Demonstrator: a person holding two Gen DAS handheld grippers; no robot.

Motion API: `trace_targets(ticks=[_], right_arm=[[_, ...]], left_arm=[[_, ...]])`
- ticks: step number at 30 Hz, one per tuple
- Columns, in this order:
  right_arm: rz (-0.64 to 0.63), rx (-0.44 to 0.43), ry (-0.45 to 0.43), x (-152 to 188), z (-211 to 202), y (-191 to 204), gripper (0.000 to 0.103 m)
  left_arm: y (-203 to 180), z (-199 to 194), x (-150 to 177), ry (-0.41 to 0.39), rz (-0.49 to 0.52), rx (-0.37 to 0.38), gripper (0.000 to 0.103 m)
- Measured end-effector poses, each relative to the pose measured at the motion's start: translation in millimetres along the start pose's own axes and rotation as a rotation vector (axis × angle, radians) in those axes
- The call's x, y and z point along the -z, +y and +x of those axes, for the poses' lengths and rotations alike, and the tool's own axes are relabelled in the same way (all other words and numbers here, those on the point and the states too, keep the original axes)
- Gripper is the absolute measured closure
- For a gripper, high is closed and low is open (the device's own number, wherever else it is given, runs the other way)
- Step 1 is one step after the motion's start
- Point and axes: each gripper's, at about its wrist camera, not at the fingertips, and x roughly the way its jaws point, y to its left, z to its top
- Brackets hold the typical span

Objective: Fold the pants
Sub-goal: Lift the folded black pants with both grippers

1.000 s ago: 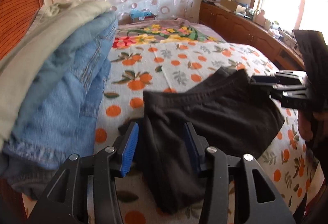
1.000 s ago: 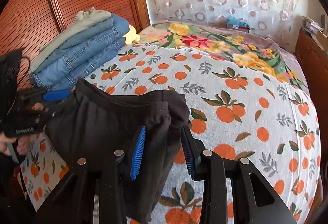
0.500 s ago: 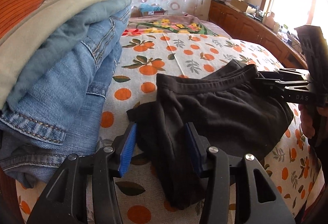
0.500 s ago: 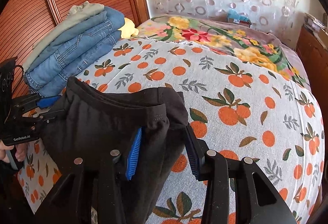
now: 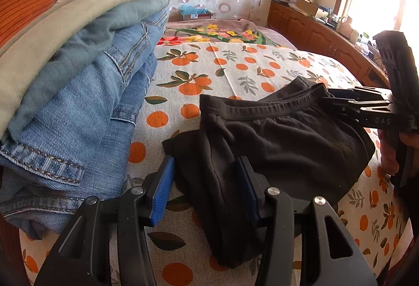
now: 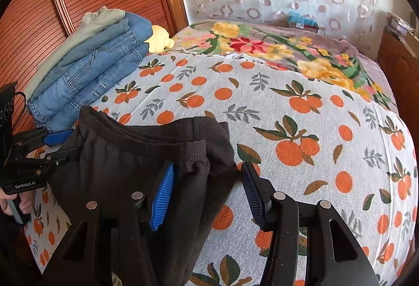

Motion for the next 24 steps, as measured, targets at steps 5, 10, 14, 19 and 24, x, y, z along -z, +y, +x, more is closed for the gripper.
trace_targets(ticks=[5,10,14,19,24], right_arm=[[-0.018,0.009,-0.012,2.1,0.3,1.1,0.049],[-0.019,0.011,-0.012,2.5,0.9,0.6,0.049],[-0.021,0.012,-0.012,3.4,-1.2,1.0,0.049],[-0.025,0.013,-0.010,3.2,-0.9,1.0,0.049],[-0.026,0.013,-0.011,3.2,-0.9,1.7,0.049]], left_arm=[[0.9,-1.1,-1.8,0.005,0.001,-0.005,0.053],[3.3,1.5,-3.0,0.011,-0.007,-0.004,0.053],[3.3,3.7,-4.8,0.006,-0.007,-0.005,0.051],[5.1,6.5,-7.0,0.003,-0.003,-0.013,0.045],[5.4,6.1,-6.8,-0.001,-0.011,-0.001,0.045]])
